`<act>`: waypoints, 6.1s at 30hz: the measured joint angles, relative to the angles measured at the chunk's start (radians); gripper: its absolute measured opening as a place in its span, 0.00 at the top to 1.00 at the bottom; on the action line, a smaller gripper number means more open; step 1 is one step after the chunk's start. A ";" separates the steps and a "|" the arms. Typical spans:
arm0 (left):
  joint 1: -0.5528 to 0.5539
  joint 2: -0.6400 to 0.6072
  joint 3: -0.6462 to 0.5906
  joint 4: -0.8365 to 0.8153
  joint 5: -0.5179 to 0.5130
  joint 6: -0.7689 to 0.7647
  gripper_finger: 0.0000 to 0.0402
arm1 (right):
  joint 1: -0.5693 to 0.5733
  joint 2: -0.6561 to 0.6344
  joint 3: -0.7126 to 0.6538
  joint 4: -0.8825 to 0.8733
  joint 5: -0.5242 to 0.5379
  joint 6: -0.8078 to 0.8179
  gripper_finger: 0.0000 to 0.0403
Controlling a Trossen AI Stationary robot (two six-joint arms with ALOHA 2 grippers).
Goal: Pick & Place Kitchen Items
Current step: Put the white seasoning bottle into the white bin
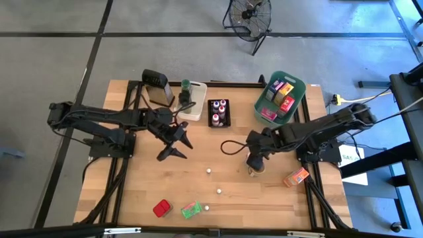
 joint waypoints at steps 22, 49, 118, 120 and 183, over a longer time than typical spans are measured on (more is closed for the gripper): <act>0.013 0.000 0.000 0.000 0.000 -0.006 0.44 | -0.005 0.179 0.000 0.008 -0.089 0.016 0.24; 0.011 0.000 0.000 -0.097 0.004 0.002 0.43 | -0.053 0.218 0.158 0.003 -0.100 -0.180 0.49; 0.011 0.459 0.046 0.622 -0.242 -0.069 0.15 | -0.101 0.216 0.314 0.225 0.024 -0.553 0.49; 0.011 0.481 0.062 0.622 -0.228 -0.069 0.15 | -0.102 0.216 0.314 0.227 0.024 -0.553 0.49; -0.134 0.106 0.075 0.239 -0.455 0.098 0.52 | 0.087 0.213 0.460 0.035 0.187 -0.432 0.31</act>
